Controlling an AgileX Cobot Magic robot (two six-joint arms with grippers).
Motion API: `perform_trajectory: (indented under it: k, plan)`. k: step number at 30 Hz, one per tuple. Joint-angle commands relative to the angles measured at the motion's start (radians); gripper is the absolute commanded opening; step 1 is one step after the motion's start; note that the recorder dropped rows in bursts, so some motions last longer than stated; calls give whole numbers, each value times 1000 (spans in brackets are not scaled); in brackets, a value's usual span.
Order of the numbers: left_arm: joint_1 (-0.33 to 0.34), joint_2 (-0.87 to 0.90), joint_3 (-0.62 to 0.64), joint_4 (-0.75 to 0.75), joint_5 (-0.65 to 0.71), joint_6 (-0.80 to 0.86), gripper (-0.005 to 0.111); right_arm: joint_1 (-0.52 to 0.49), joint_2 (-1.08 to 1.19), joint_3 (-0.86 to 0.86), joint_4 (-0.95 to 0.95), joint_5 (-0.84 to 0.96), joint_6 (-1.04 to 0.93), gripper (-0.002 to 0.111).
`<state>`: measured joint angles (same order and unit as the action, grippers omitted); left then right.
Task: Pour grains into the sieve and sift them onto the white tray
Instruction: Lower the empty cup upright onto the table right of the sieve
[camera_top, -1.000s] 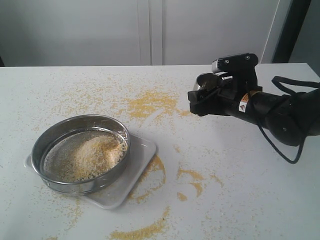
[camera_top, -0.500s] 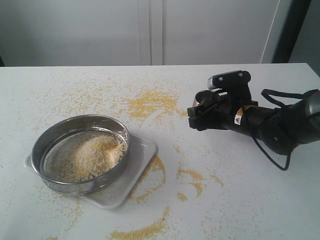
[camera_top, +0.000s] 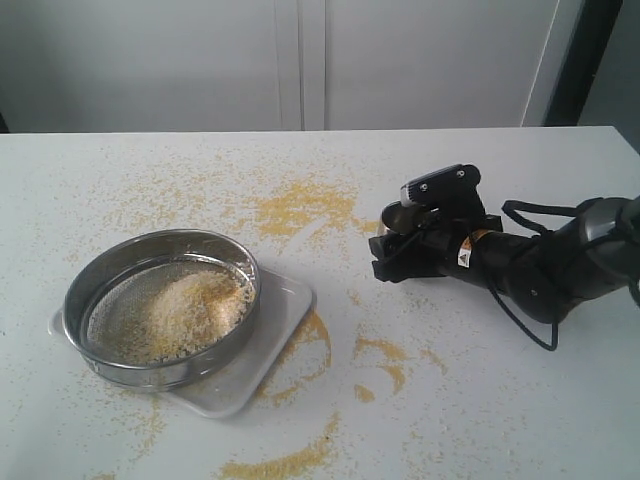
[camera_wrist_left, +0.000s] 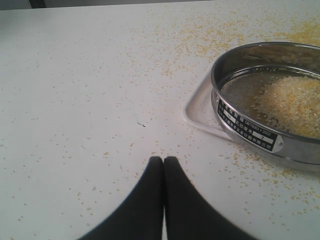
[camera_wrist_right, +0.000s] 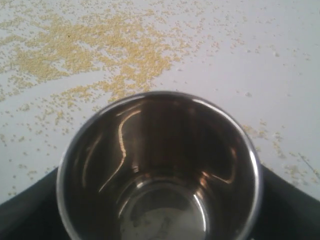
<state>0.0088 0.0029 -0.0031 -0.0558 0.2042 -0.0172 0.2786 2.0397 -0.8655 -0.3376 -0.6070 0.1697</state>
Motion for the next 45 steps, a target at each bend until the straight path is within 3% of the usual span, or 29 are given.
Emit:
perform_trajectory:
  k: [1,5,8,15,18,32,41,43,45]
  plan:
    - [0,-3,3,-3,-3,-5,0,-1,22,-20,-3,-25,-11,0]
    - [0,-3,3,-3,-3,-5,0,-1,34,-21,-3,-26,-11,4]
    - [0,-3,3,-3,-3,-5,0,-1,34,-21,-3,-26,-11,17]
    - [0,-3,3,-3,-3,-5,0,-1,1,-21,-3,-63,-9,68]
    - [0,-3,3,-3,-3,-5,0,-1,-25,-21,-3,-66,-9,79]
    - [0,-3,3,-3,-3,-5,0,-1,-77,-21,-3,1,-5,80]
    - [0,-3,3,-3,-3,-5,0,-1,-187,-21,-82,30,155,80]
    - [0,-3,3,-3,-3,-5,0,-1,-228,-21,-131,73,204,77]
    - [0,-3,3,-3,-3,-5,0,-1,-288,-21,-166,172,263,65]
